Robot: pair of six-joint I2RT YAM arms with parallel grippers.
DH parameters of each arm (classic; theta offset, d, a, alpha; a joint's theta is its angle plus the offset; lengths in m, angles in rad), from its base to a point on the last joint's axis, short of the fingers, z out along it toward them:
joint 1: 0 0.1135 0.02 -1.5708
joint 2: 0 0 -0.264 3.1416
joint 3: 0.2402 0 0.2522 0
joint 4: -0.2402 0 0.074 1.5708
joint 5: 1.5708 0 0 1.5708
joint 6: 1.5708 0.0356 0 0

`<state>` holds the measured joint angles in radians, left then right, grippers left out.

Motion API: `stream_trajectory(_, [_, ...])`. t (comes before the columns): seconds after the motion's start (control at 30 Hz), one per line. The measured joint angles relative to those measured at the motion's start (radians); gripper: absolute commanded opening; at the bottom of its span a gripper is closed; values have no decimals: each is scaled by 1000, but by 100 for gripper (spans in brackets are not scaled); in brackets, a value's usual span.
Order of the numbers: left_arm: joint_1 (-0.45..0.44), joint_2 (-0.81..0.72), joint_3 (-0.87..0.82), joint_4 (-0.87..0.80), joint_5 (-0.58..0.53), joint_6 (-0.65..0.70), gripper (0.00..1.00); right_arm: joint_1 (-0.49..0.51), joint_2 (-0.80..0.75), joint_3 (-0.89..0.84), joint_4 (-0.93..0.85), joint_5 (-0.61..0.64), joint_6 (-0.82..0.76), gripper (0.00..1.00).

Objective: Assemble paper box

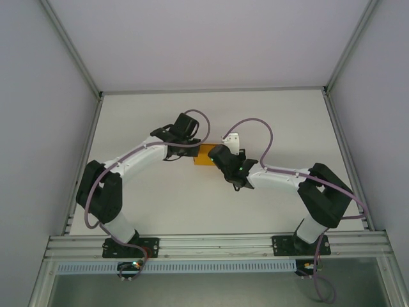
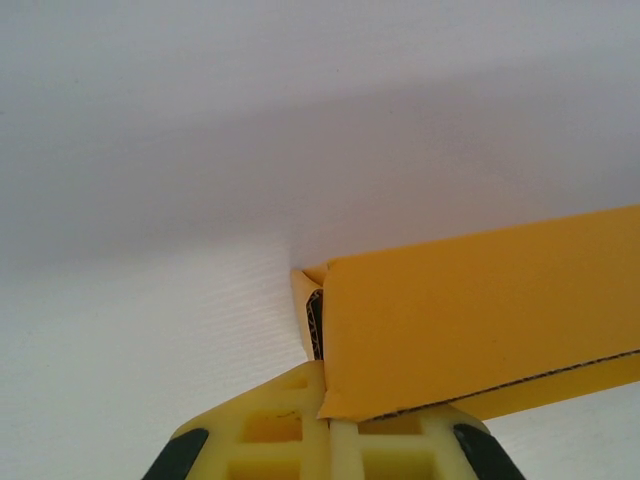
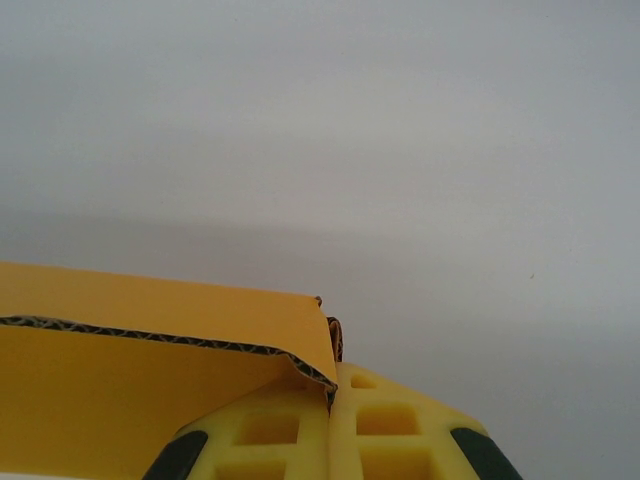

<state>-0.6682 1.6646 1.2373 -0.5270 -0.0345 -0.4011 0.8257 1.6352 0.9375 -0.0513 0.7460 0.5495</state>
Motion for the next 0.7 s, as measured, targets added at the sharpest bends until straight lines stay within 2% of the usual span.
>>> stream_trajectory(0.17, [-11,-4,-12,22,-17,14,0,-3,-33,-19,-4,-33,-30,25])
stream_trajectory(0.27, [-12,-3,-13,26,-24,24,0,-20,-81,-32,-41,-87,-63,54])
stream_trajectory(0.53, [-16,-2,-16,35,-30,44,0,-154,-241,-91,-12,-405,-83,66])
stream_trajectory(0.7, [-20,-4,-19,40,-39,55,0,-213,-263,-84,37,-500,-80,64])
